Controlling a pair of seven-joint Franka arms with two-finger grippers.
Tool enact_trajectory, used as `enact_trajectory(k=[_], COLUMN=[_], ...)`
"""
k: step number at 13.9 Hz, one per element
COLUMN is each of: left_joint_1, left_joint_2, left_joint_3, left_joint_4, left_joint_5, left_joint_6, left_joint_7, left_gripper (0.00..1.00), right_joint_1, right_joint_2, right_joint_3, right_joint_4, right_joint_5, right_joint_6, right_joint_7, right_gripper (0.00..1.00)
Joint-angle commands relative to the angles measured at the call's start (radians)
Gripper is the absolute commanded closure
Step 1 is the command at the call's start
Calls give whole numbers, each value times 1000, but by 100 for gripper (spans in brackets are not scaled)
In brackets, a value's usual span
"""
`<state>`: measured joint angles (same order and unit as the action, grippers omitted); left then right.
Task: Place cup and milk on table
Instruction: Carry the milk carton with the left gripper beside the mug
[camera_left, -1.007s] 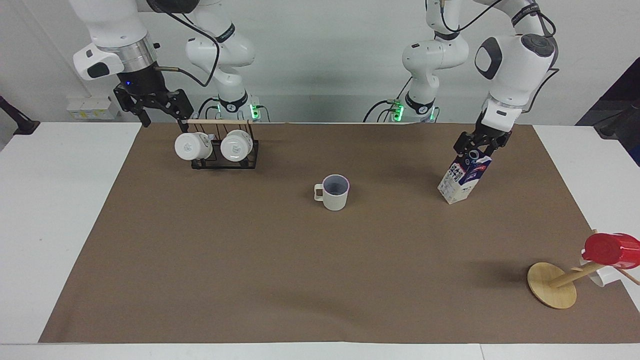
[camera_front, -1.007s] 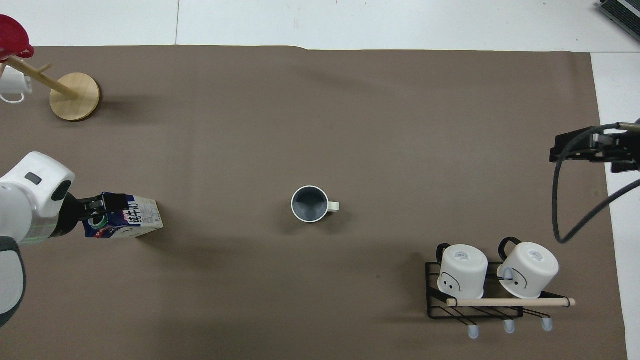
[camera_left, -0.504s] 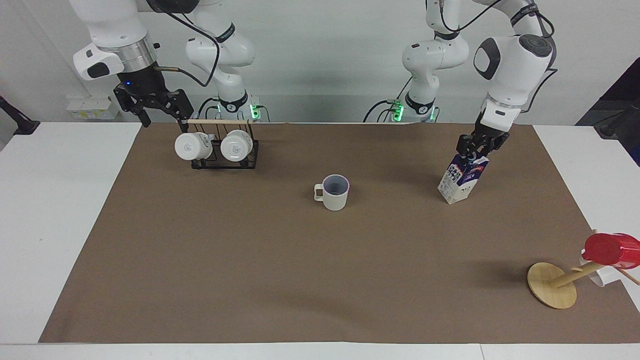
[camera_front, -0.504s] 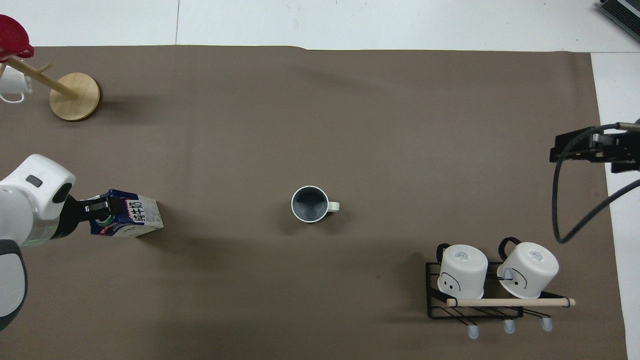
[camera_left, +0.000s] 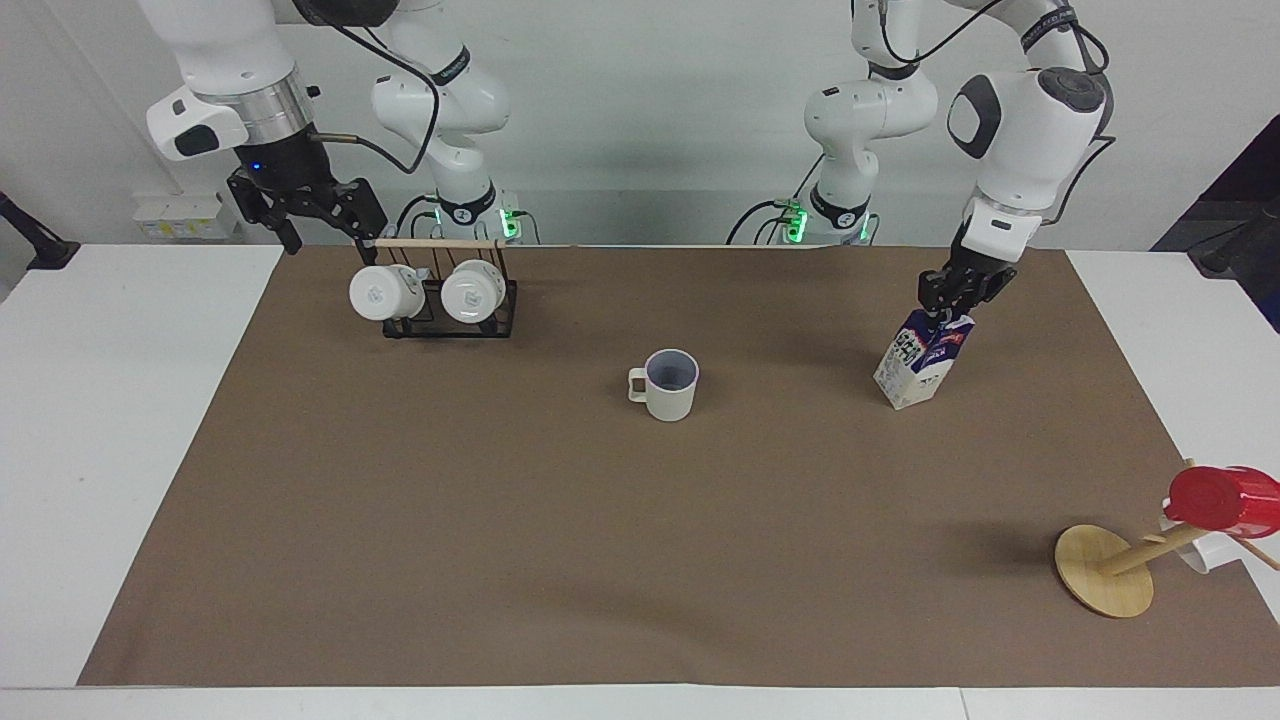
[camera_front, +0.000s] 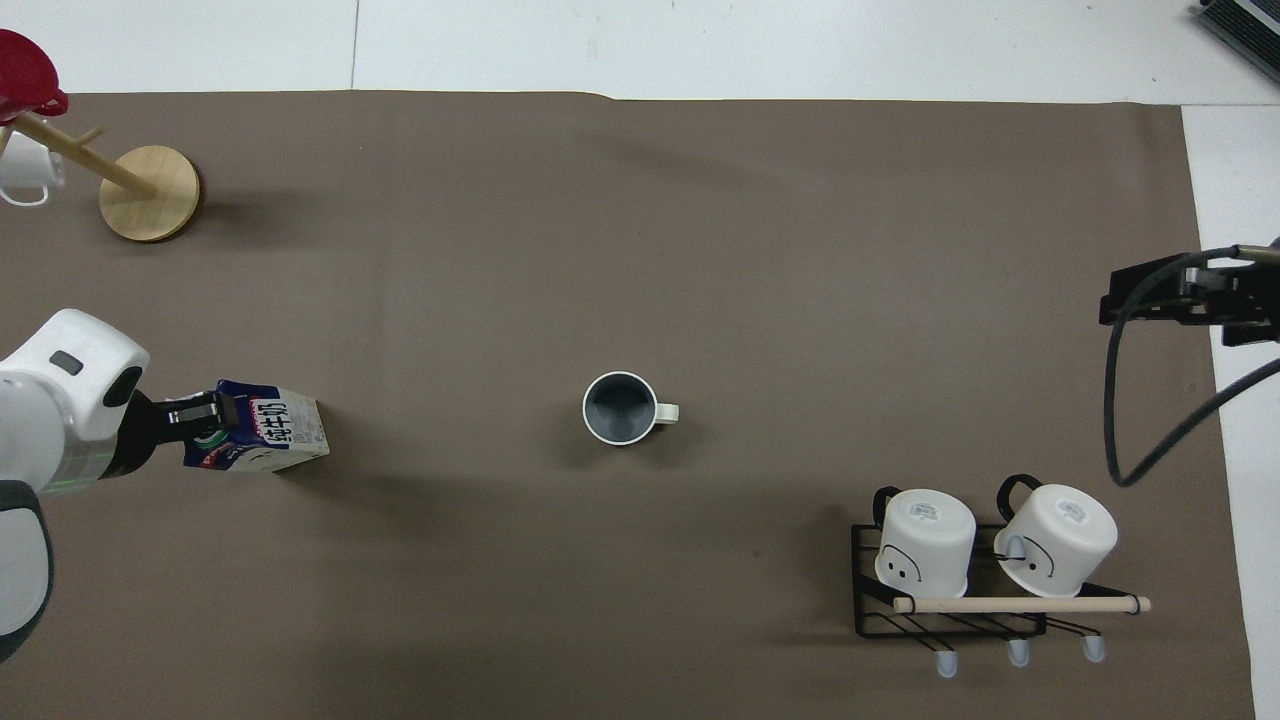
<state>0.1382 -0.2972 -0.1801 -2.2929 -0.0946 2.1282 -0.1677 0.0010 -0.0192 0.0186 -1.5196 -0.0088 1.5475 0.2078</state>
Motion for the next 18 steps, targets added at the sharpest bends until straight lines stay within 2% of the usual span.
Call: enact_trajectory(k=[1,4,10,13,15,18], left_joint_1=[-11,-41,-280,-376,-403,-416], left_joint_2=[-19,-10,78,110,154,205], left_joint_3=[7,-1,-1,1,-1,-1], left_joint_4=[-17,0,131,147,159,246], left_joint_5=[18,9,-16,-20,-20,-20], left_joint_6=[12,4,4,4,25,6], left_joint_7=[-13,-47,-284,-326,-348,-380], left_gripper=[58,61,62,62,62,62], right_joint_1=[-16,-16,-16,-16,-16,-16], right_joint_2=[-22,-22,-22,-22,-22,-22], right_joint_3=[7,7,7,7,7,7], right_joint_4=[-25,-25,-25,-25,-25,-25], right_joint_5=[24,24,24,24,24,24], right_joint_6=[3,3,3,3,3,3], right_joint_7=[-24,-22,-22,-22,-22,-22], right_gripper=[0,0,0,0,0,0])
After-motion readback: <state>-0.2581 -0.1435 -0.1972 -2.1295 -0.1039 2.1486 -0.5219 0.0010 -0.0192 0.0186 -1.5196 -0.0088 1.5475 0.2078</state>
